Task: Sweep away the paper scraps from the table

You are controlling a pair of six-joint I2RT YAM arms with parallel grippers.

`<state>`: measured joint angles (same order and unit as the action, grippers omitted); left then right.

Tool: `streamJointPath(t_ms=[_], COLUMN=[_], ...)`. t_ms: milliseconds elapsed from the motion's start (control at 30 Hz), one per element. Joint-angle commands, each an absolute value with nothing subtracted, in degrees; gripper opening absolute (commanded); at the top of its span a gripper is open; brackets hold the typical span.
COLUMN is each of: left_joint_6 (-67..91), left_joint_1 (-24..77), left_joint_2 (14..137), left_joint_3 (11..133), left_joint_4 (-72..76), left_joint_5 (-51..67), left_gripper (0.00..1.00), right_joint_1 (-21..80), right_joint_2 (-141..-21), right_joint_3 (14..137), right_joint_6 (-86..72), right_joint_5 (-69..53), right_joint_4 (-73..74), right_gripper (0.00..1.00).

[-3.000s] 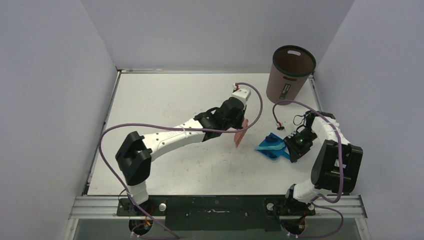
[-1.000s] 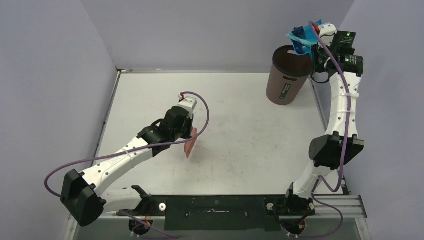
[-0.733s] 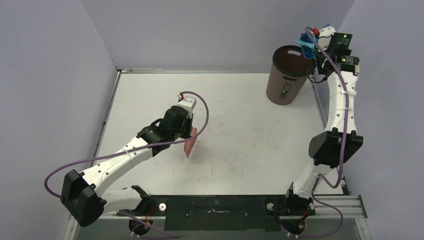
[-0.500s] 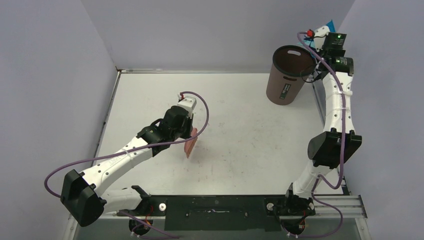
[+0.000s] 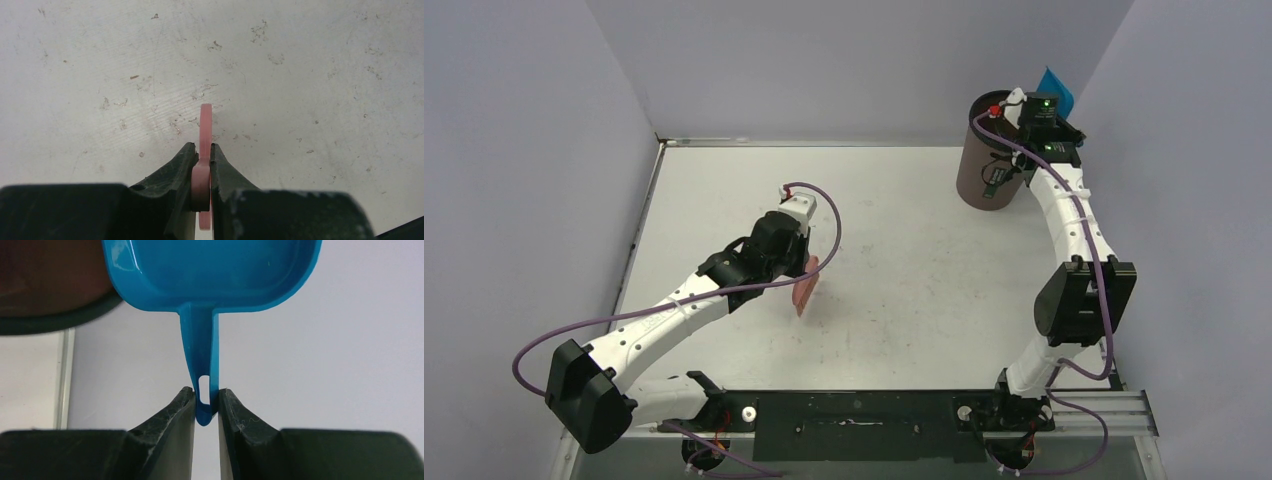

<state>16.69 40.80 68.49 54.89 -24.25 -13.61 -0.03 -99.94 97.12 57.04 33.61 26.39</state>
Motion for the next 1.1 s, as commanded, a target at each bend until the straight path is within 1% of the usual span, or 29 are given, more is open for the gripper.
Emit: streamJointPath(t_ms=[0, 133, 200, 300, 500, 600, 667, 733, 800, 967, 1067], left_joint_6=[16.16, 16.23, 16.26, 16.24, 16.72, 17.41, 18.00, 18.98, 20.34, 25.05, 28.60], left_joint_1=[40.51, 40.43, 40.43, 40.36, 39.76, 39.06, 38.35, 37.34, 35.87, 31.65, 29.15], left_joint_2=[67.06, 66.72, 66.60, 66.53, 66.47, 66.20, 65.89, 65.54, 65.25, 65.83, 67.79], left_joint_3=[55.88, 55.74, 55.72, 55.65, 55.63, 55.34, 55.01, 54.41, 53.71, 51.78, 50.91], left_joint_4=[-22.59, -22.54, -22.54, -22.59, -22.17, -21.53, -20.63, -19.14, -17.38, -12.19, -9.01], left_joint_5=[-13.01, -13.42, -13.61, -13.71, -13.15, -12.20, -10.43, -8.00, -3.93, 7.22, 14.02], left_gripper=[0.00, 0.00, 0.00, 0.00, 0.00, 0.00, 0.00, 0.00, 0.00, 0.00, 0.01], right_joint_1=[-0.50, -0.99, -1.39, -1.75, -1.63, -1.40, -0.81, -0.37, 1.18, 3.92, 6.08], right_joint_2=[-94.66, -94.29, -93.74, -92.43, -87.19, -83.44, -81.02, -79.08, -77.16, -73.50, -71.52], right_joint_3=[97.95, 99.61, 101.66, 104.23, 102.70, 101.09, 98.07, 94.07, 89.18, 74.52, 67.72], right_joint_6=[58.33, 54.91, 51.04, 45.53, 38.54, 36.88, 37.01, 37.12, 38.49, 42.70, 43.36], right_joint_5=[37.71, 35.91, 32.69, 26.57, 14.90, 3.62, -5.32, -12.90, -18.84, -27.52, -30.02], right_joint_4=[22.29, 25.41, 29.27, 35.24, 42.64, 47.79, 51.95, 55.29, 58.31, 62.19, 62.14], right_gripper=[0.05, 0.05, 0.05, 0.05, 0.05, 0.06, 0.09, 0.10, 0.12, 0.13, 0.12])
